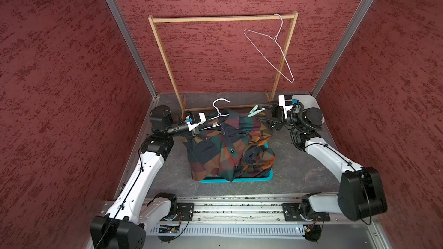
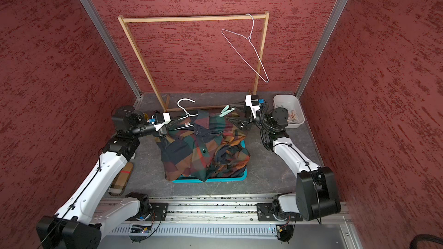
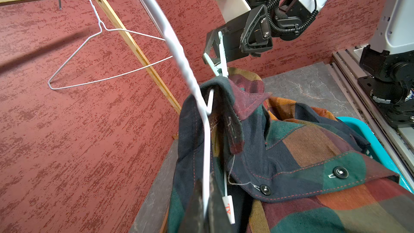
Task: Remove the clothespins securing long-sleeve shirts to the hanger
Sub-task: Remove the clamp from the hanger.
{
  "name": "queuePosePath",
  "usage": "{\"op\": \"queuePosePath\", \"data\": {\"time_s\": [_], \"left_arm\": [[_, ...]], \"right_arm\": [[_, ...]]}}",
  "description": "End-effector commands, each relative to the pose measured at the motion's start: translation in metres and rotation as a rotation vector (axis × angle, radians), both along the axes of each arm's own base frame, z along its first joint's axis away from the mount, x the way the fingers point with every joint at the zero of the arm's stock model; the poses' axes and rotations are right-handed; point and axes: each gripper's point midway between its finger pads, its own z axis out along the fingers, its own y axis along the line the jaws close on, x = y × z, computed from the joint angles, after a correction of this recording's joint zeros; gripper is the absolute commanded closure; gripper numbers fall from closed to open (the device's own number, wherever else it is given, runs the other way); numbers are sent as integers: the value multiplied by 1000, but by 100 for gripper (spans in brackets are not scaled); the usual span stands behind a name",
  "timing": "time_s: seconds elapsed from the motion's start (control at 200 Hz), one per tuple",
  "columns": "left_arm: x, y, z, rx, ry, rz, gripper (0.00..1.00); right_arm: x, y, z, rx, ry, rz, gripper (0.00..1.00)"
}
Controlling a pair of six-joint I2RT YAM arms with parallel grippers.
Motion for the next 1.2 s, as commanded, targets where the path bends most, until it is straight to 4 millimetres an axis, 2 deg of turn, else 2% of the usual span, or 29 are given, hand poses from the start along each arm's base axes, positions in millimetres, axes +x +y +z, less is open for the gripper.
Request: {"op": "queuePosePath", "data": {"time_s": [0.0, 0.336, 1.027, 1.127, 1.192], "left_arm": [[-2, -2, 5, -1, -30, -13, 100], [-4, -2, 5, 4, -28, -14, 100], [-3, -3, 4, 10, -21, -18, 100], [-3, -3, 4, 11, -21, -19, 100], [-3, -3, 4, 12, -21, -18, 100]], "right_arm": [[-12, 1, 13, 19, -44, 55, 27], [-8, 12, 14, 10, -32, 103, 29], [-3, 27, 16, -10, -13, 121, 41], [-2, 28, 16, -13, -12, 115, 46], [-1, 29, 16, -16, -12, 114, 55]]}}
